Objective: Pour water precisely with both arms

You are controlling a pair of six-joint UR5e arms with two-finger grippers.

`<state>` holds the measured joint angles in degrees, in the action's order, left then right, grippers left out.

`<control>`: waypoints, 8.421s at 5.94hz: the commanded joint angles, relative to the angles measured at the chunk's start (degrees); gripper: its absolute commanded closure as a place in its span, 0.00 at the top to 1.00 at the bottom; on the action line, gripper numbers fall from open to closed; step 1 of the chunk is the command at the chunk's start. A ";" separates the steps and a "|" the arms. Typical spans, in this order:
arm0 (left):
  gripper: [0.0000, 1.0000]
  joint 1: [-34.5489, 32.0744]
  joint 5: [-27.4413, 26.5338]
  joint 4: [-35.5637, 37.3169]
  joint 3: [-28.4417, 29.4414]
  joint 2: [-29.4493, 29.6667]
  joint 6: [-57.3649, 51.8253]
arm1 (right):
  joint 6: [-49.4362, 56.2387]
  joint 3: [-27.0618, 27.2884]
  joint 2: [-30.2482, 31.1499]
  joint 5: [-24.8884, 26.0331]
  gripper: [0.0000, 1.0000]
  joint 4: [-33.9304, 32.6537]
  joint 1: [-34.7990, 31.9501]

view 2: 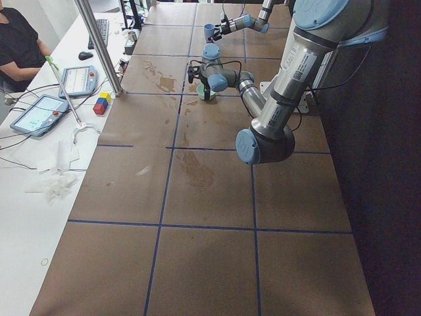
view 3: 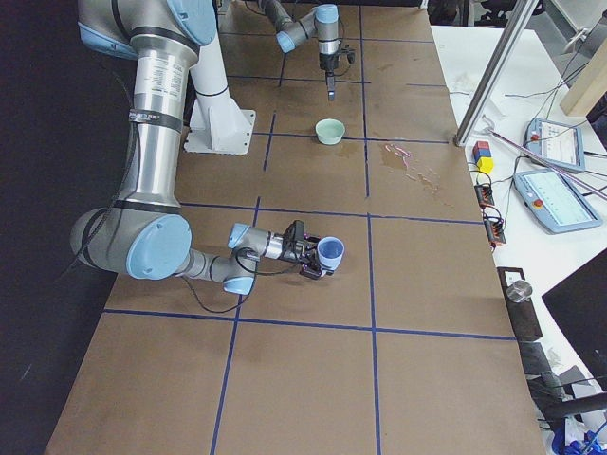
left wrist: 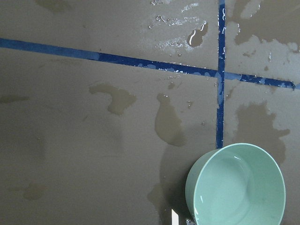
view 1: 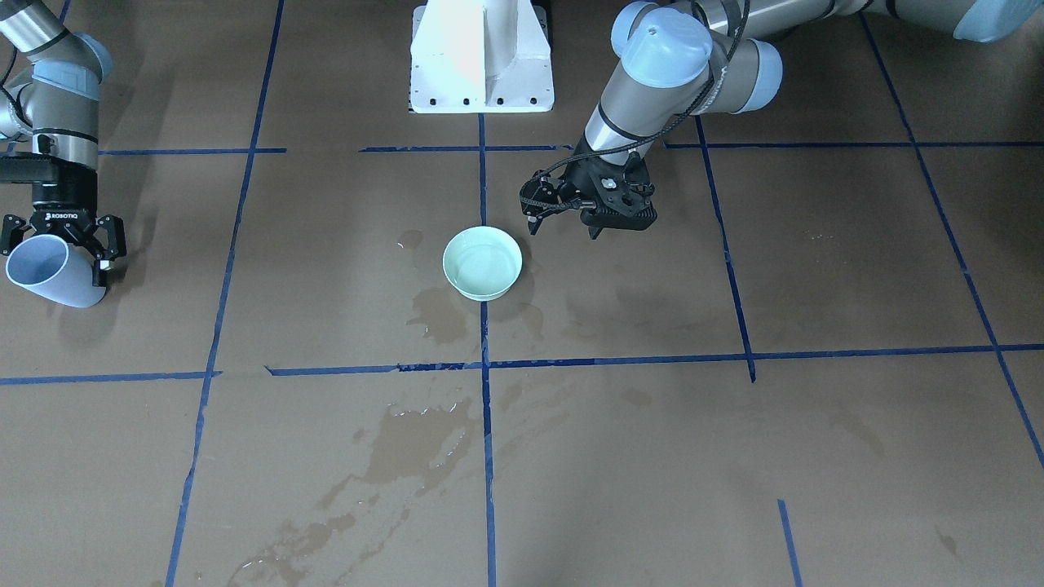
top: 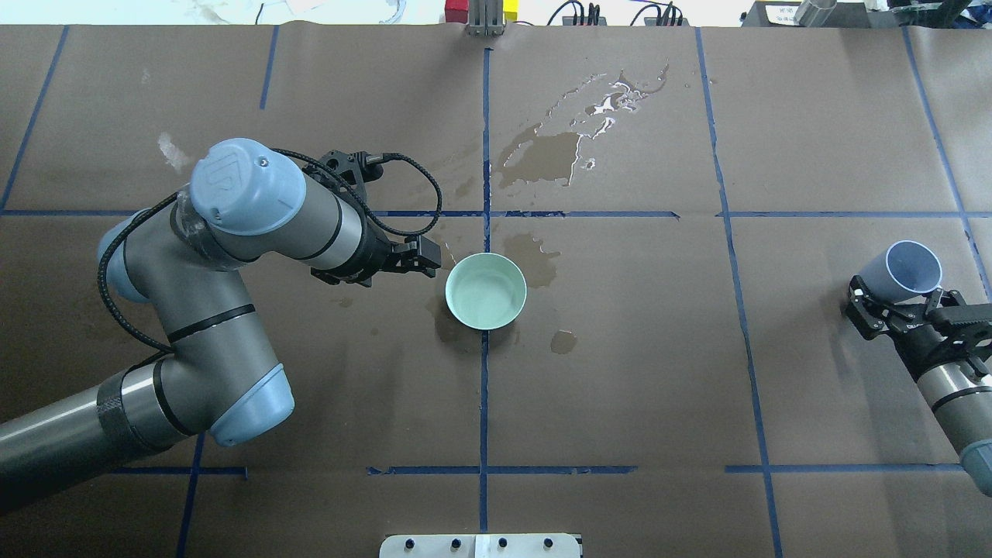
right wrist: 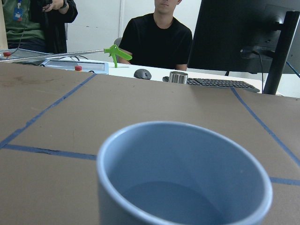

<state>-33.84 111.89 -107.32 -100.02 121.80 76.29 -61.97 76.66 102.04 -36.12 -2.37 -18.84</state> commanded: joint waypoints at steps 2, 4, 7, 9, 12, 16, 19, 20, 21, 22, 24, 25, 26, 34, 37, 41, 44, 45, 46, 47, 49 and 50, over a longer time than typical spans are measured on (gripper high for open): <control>1.00 0.00 0.00 0.00 0.00 -0.07 0.00 | 2.36 -0.02 -2.81 0.08 0.99 0.09 -1.02; 1.00 0.00 0.00 0.00 0.00 -0.07 0.00 | 2.56 -0.02 -2.63 0.08 0.99 0.17 -1.37; 1.00 0.00 0.00 0.09 0.00 -0.07 0.09 | 4.04 -0.11 -2.11 0.17 0.64 1.14 -1.64; 1.00 0.00 -0.09 0.09 -0.18 -0.07 0.78 | 7.55 -0.02 -1.75 0.69 0.41 3.16 -2.42; 1.00 0.00 0.00 0.09 -0.35 0.02 1.41 | 16.95 3.40 -2.62 0.52 0.28 6.15 -4.28; 1.00 -0.17 0.00 0.09 -0.61 0.02 1.41 | 18.73 14.00 -13.42 0.26 0.19 -6.17 -3.93; 1.00 -1.22 0.00 0.00 -1.84 -0.07 1.32 | 18.73 15.98 -21.74 0.78 0.18 -13.49 1.14; 1.00 -1.32 0.00 0.00 -1.93 -0.07 1.32 | 18.82 15.98 -27.01 2.26 0.19 -20.32 2.91; 1.00 -1.58 0.09 0.00 -2.89 -1.55 1.32 | 18.73 16.33 -30.37 3.76 0.19 -26.92 4.67; 1.00 -1.93 0.00 0.00 -3.51 -1.65 1.32 | 18.90 16.33 -31.88 6.91 0.17 -32.46 6.52; 1.00 -2.89 0.17 0.00 -4.92 -3.22 0.97 | 23.64 16.86 -34.26 7.02 0.09 -36.53 7.94; 1.00 -3.16 0.26 0.09 -6.23 -4.71 0.79 | 23.82 16.86 -34.45 6.76 0.06 -40.39 8.38; 1.00 -3.77 0.70 0.18 -7.46 -6.47 0.62 | 27.31 17.29 -35.93 6.85 0.06 -46.09 8.38; 1.00 -3.78 0.44 0.35 -9.41 -8.42 0.79 | 47.09 16.68 -38.48 8.34 0.04 -58.61 10.49; 1.00 -3.78 0.44 0.35 -9.32 -8.42 0.79 | 52.20 16.77 -39.01 8.34 0.04 -61.08 10.58; 1.00 -3.78 0.26 0.35 -9.32 -8.42 0.88 | 55.19 16.95 -39.02 8.34 0.04 -62.75 10.49; 1.00 -3.69 0.26 0.35 -9.32 -8.42 0.88 | 59.49 16.94 -39.02 9.49 0.04 -64.59 10.49; 1.00 -3.78 0.26 0.35 -9.32 -8.42 0.97 | 59.42 17.21 -39.02 9.57 0.04 -64.43 10.49; 1.00 -3.78 0.26 0.35 -9.40 -8.42 1.05 | 56.64 17.38 -39.11 9.57 0.04 -63.73 10.40; 1.00 -3.78 0.26 0.35 -9.40 -8.42 1.14 | 46.69 17.38 -39.02 9.31 0.04 -63.72 10.49; 1.00 -3.78 0.17 0.53 -9.67 -8.42 1.32 | 33.98 16.77 -38.32 8.87 0.05 -54.47 10.40; 1.00 -3.78 0.17 0.53 -9.76 -8.42 1.32 | 26.97 16.60 -37.62 8.78 0.05 -49.62 10.31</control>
<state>-37.62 112.07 -106.83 -109.67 113.38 77.58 -28.79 93.48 63.81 -27.20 -56.83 -8.45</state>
